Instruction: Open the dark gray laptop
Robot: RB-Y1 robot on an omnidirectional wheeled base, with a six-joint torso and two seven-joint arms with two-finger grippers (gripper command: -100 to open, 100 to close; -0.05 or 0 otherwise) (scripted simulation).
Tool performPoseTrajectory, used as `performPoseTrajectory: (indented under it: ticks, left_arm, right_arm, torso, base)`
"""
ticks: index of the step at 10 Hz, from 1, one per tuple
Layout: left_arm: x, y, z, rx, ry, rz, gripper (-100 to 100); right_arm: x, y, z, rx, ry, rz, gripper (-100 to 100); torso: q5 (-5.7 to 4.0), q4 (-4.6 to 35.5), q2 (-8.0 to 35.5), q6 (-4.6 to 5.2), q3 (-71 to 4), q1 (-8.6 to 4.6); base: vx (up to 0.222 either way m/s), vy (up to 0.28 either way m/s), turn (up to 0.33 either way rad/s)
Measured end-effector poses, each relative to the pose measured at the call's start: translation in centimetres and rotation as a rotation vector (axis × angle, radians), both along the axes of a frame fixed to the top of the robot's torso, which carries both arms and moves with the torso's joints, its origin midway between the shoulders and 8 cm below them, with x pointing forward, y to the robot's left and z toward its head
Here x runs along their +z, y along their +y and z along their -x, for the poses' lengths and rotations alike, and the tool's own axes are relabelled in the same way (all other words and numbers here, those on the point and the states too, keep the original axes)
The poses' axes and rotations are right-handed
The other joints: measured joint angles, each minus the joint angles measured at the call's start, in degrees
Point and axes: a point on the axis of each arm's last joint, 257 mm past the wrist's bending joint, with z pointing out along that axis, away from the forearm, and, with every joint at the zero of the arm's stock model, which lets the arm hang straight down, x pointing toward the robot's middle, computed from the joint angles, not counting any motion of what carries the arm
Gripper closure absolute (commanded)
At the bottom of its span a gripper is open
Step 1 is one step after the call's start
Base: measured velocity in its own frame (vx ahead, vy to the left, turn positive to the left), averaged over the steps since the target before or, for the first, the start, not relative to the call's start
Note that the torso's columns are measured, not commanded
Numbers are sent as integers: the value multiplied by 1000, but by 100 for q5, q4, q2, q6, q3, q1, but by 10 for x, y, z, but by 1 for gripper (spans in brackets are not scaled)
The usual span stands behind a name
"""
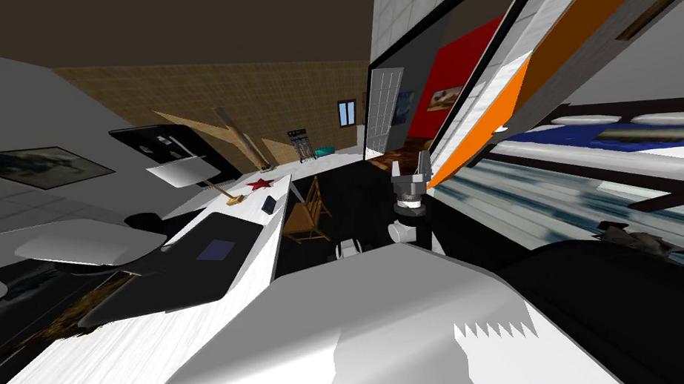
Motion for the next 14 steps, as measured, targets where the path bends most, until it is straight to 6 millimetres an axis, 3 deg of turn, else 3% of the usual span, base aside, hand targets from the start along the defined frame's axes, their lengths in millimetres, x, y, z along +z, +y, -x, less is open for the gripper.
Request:
performPoseTrajectory:
  ticks: [1, 3, 4, 6, 8, 10, 12, 14]
  left_arm:
    - [-6, -1, 14, 25, 23, 9, -100]
    - [2, 1, 23, 77, 6, -1, -100]
    - [3, 2, 23, 82, 2, -2, 100]
    - [14, 8, -2, 40, -51, -16, 100]
    - [14, 4, -10, 1, -40, -13, 100]
    - [33, 7, -36, -26, -99, -32, 100]
    - [25, 5, -42, -75, -71, -25, 100]
    - [40, 6, -63, -103, -124, -44, 100]
  right_arm:
    - [0, 0, 0, 0, 0, 0, 0]
    - [0, 0, 0, 0, 0, 0, 0]
    - [0, 0, 0, 0, 0, 0, 0]
    - [0, 0, 0, 0, 0, 0, 0]
    - [0, 0, 0, 0, 0, 0, 0]
    - [0, 0, 0, 0, 0, 0, 0]
    - [0, 0, 0, 0, 0, 0, 0]
    - [0, 0, 0, 0, 0, 0, 0]
  torso:
    - [0, 9, 12, -13, 11, 5]
    - [-4, 0, -17, -14, -7, -13]
    - [-4, -4, -23, -10, -12, -14]
    - [-11, -7, -38, -8, -23, -15]
    - [3, 4, 4, -9, 4, 13]
    - [-1, 2, -8, -12, -1, -6]
    - [-2, 6, 10, -8, 8, -2]
    - [-6, -1, -17, -12, -8, -17]
  base:
    - [-55, 32, -53]
    - [-11, 4, 30]
    - [79, -55, 384]
    - [101, -65, 162]
    - [59, -20, 121]
    - [82, -40, 201]
    - [31, -28, 117]
    - [75, -56, 204]
